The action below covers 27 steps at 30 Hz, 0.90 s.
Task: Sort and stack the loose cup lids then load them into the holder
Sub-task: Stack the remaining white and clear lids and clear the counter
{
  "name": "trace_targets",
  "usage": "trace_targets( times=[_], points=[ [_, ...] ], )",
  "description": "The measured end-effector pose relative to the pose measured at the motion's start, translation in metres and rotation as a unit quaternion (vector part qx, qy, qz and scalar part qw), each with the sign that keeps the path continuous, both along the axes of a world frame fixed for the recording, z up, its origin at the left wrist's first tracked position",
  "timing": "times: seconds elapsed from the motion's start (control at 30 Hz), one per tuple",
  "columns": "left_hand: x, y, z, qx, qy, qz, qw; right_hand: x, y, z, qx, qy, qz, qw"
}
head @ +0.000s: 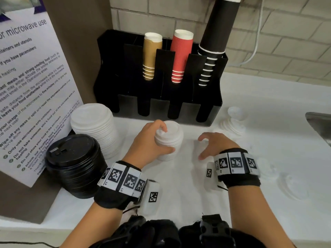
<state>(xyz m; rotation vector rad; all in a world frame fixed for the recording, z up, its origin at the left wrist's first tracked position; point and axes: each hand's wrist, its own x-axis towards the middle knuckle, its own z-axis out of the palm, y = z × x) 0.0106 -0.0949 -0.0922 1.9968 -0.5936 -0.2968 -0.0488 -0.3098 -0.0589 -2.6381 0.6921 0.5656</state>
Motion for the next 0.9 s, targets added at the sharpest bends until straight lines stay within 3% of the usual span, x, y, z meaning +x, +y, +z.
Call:
trace_targets(
  times=[0.37, 0.47, 0.57, 0.63, 0.9],
  points=[
    [0.004, 0.002, 0.001, -0.025, -0.027, 0.001, 0.999, -0.006, 0.012, -0.004, -0.050, -0.004, -0.014, 0.999],
    [0.004, -0.001, 0.000, -0.025, -0.016, 0.017, 0.999, -0.010, 0.008, 0.008, 0.016, -0.119, -0.046, 0.992],
    [0.004, -0.004, -0.003, -0.026, -0.020, 0.025, 0.999, -0.011, 0.016, 0.025, 0.144, -0.305, -0.061, 0.939],
    [0.003, -0.005, -0.003, -0.032, -0.019, 0.028, 0.999, -0.010, 0.031, 0.033, 0.197, -0.369, -0.050, 0.907],
    [0.006, -0.004, -0.005, -0.050, -0.022, 0.025, 0.998, -0.001, 0.078, 0.026, 0.105, -0.391, 0.075, 0.911]
  ],
)
